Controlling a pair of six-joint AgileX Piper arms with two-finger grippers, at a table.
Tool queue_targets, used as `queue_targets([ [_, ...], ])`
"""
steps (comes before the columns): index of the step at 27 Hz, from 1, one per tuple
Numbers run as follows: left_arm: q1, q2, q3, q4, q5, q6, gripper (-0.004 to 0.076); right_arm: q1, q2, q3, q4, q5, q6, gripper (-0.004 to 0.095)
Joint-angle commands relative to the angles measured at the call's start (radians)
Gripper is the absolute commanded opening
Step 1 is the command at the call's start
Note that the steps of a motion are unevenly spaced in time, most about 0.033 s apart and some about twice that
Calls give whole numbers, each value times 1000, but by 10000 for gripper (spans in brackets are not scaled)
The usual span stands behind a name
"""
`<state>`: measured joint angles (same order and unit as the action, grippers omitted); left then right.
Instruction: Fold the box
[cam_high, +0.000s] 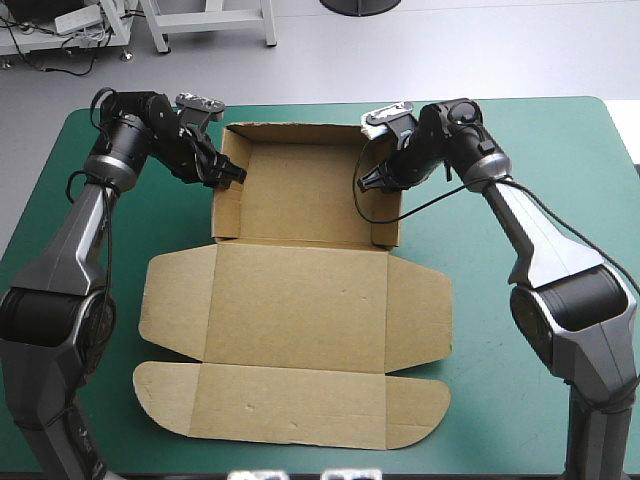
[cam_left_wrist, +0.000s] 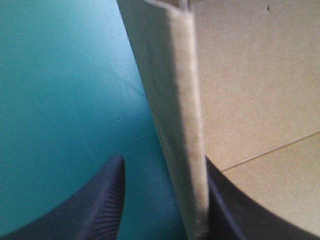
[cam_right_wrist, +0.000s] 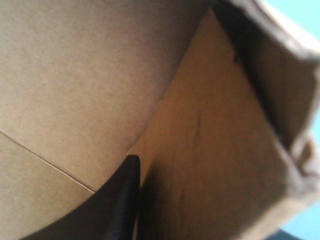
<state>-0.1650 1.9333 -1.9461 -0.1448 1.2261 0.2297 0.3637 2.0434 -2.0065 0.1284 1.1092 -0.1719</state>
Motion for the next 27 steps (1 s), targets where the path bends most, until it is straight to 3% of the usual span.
queue_targets([
  [1,5,-62,-42,39,-5,3,307,-8,-72,-73,-92,42,-14,279],
  [7,5,-73,-42,89,-8,1,307,-8,-72,-82,-249,130,29,279],
  [12,2,-73,-42,16,-32,1,307,-8,-72,-82,-227,101,51,279],
  [15,2,-73,-42,-64,-64,1,307,-8,-72,-82,-138,38,114,279],
  [27,2,-71,-42,-48,-208,1,312,-8,-70,-82,8,-68,219,279],
])
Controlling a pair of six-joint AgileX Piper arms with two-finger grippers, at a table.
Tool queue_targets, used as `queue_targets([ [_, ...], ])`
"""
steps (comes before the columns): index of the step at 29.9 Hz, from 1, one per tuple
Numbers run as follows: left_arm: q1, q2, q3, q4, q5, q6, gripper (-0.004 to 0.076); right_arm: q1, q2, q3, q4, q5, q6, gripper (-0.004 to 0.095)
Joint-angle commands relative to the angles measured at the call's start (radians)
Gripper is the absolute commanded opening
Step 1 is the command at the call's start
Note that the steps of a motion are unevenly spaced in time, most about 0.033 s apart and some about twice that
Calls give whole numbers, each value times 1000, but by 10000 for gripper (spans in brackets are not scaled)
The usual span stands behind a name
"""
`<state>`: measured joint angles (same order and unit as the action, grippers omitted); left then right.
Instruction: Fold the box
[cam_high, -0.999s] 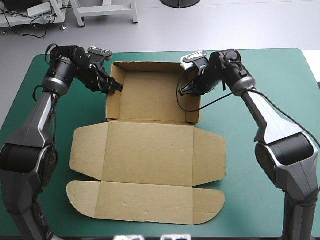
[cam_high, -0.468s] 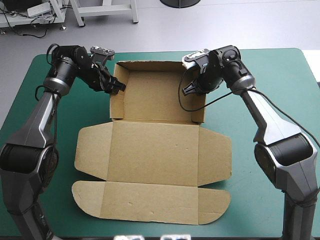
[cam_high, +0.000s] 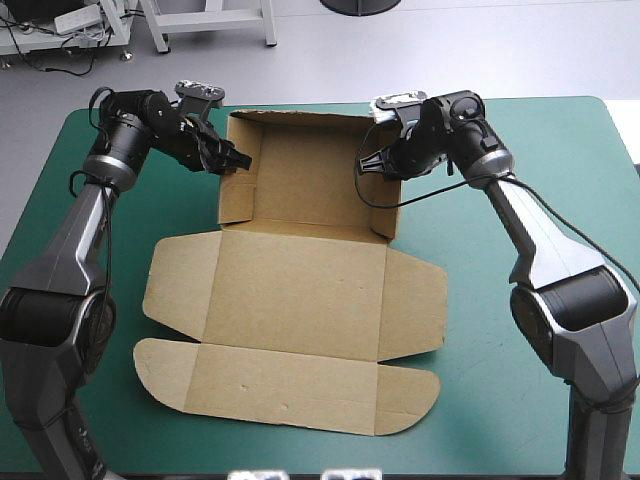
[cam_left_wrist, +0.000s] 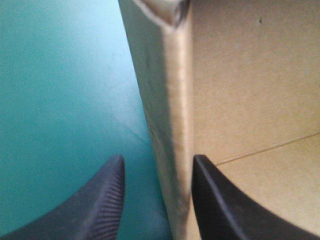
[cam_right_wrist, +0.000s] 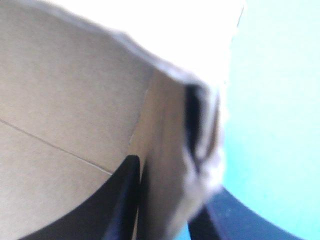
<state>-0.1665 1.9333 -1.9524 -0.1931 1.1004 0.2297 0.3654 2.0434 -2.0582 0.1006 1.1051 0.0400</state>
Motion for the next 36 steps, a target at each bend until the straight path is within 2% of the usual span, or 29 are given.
queue_targets([
  [1,4,-71,-36,0,-82,1,315,-10,-70,-30,43,-76,7,279],
  [13,4,-53,-38,32,-94,1,323,-10,-68,-30,-3,-108,7,279],
  [18,4,-81,-38,13,-46,1,323,-10,-87,-30,-23,-95,7,279],
  [23,4,-142,-38,11,-37,-2,323,-10,-120,-30,-33,-90,7,279],
  [29,4,-246,-38,1,-19,-2,323,-10,-149,-30,-44,-25,2,279],
  [36,4,-404,-38,-15,109,-2,321,-10,-149,-30,-43,21,7,279],
])
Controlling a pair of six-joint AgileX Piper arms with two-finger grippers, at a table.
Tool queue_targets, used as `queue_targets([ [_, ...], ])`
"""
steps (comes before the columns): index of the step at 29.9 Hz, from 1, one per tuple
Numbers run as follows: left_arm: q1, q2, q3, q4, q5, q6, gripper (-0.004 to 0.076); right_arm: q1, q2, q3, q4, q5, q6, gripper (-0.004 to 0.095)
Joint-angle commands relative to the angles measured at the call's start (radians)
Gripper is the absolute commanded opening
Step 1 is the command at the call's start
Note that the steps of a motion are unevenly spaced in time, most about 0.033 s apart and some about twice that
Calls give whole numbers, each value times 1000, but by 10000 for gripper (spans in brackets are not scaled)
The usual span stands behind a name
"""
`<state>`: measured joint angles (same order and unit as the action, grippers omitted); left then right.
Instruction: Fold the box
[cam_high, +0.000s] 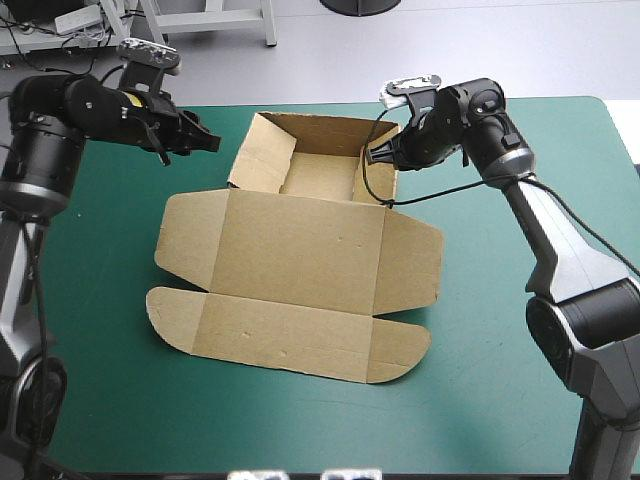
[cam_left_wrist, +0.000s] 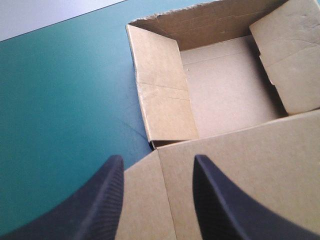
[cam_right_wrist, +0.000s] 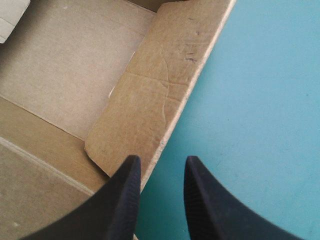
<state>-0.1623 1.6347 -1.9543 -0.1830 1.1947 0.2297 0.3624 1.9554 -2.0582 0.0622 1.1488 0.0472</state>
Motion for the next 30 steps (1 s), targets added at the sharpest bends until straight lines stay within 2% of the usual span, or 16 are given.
queue_targets([
  [1,0,-129,-36,-23,37,-2,321,-7,-59,-30,-5,-23,0,279],
  [4,0,-185,-36,-8,88,-2,321,-7,-43,-30,-18,-28,0,279],
  [13,0,-303,-34,48,88,-2,321,-10,8,-30,-25,-92,0,279],
  [22,0,-316,-32,74,88,-2,321,-22,85,-30,-22,-122,0,279],
  [30,0,-316,-4,76,88,-2,321,-31,128,-30,90,-197,0,279],
])
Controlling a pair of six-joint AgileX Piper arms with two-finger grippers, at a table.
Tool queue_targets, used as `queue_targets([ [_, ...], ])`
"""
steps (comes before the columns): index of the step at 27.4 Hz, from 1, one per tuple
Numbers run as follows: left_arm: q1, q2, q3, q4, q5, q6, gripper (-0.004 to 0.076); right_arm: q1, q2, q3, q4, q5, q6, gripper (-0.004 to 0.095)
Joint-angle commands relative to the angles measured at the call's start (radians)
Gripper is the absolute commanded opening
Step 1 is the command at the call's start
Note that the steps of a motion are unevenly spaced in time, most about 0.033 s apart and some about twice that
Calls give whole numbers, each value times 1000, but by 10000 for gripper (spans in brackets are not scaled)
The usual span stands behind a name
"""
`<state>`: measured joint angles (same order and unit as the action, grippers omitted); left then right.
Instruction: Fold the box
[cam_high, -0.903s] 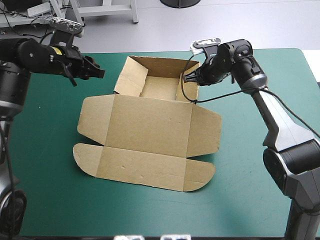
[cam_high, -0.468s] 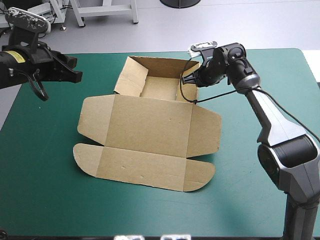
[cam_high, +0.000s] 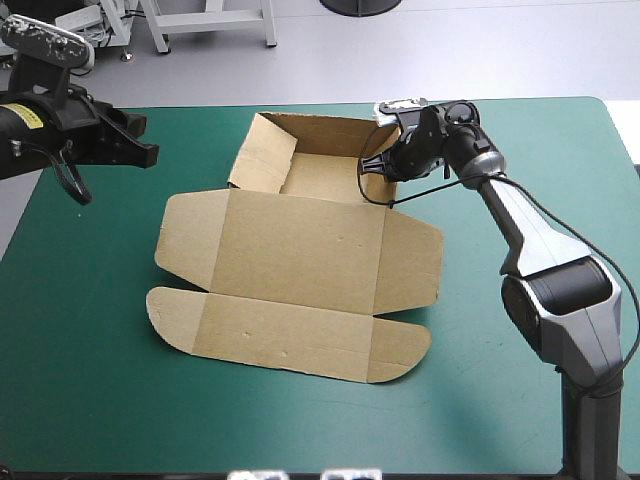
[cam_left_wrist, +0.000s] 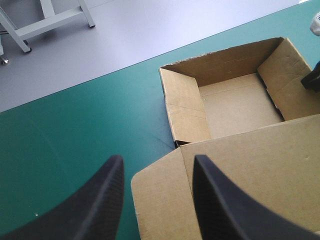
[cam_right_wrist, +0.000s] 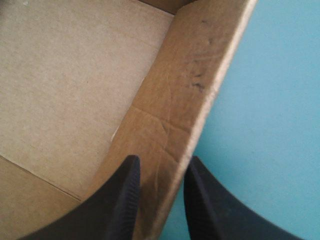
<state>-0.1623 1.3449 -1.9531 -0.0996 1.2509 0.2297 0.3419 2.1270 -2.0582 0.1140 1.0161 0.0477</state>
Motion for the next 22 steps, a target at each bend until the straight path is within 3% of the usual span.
queue_targets([
  [1,0,-26,3,-3,32,-2,321,-10,-37,-30,57,-69,-8,279],
  [6,0,-21,31,6,28,-2,321,-10,-2,-30,91,-78,-21,243],
  [12,0,-20,32,8,20,1,321,-8,15,-30,96,-86,-60,-21],
  [18,0,-22,32,8,30,1,321,-8,3,-32,97,-83,-60,-23],
  [22,0,-45,32,8,31,0,321,-32,-27,-138,80,-30,-48,-23],
])
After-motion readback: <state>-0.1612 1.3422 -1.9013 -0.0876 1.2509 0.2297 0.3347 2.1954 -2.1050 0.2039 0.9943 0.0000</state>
